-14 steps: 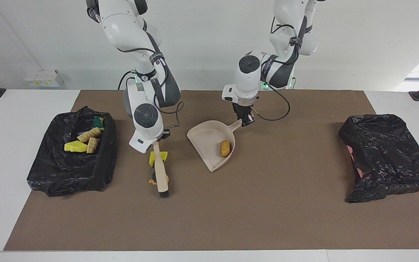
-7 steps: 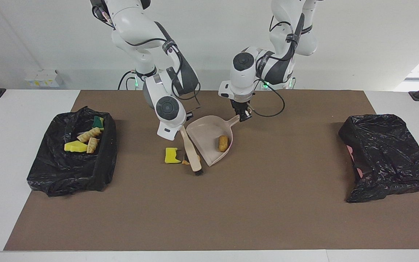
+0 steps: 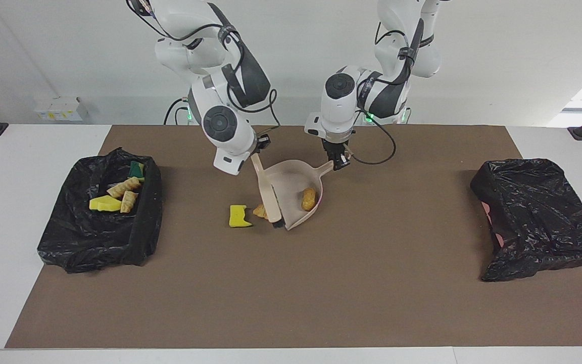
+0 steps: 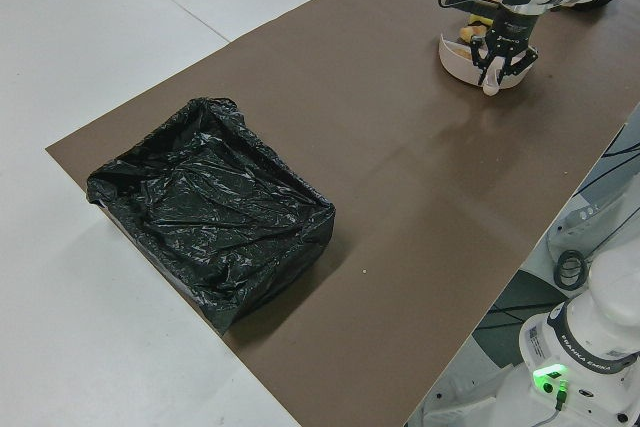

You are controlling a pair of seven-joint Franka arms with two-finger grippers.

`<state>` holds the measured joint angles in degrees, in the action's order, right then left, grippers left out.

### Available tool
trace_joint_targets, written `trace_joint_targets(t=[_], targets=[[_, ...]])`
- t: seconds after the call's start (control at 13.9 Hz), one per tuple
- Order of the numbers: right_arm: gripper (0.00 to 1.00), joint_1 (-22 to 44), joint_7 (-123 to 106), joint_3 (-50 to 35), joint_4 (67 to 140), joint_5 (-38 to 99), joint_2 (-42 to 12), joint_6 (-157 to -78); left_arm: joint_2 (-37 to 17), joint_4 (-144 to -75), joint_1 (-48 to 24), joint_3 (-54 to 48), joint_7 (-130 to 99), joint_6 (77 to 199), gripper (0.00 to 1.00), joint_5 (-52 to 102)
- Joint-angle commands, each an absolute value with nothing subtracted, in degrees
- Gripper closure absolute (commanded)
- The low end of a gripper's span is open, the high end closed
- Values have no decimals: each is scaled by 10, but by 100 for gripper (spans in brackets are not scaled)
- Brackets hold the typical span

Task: Sweep and dump trash in bin
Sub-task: 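Sweep the yellow sponge and pastry toward the dustpan with the right gripper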

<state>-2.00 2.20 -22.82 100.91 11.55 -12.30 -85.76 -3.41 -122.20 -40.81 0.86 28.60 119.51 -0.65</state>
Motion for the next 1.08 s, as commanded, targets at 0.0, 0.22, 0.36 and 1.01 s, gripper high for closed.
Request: trace_joint_targets(t=[0.0,0.22,0.36,1.01], targets=[[100,-33,10,-226,997,109,-120,-851,-35,-1223,-408,11,300,1210,100,-4],[100,-44,11,-225,1005,-1,-120,-889,-35,-1223,-405,11,301,1211,100,-4],[100,-75,11,-225,1016,-20,-121,-904,-35,-1223,-406,11,302,1208,100,-4],[100,-49,15,-230,1057,-61,-178,-940,-43,-1207,-403,18,300,1173,100,-6]])
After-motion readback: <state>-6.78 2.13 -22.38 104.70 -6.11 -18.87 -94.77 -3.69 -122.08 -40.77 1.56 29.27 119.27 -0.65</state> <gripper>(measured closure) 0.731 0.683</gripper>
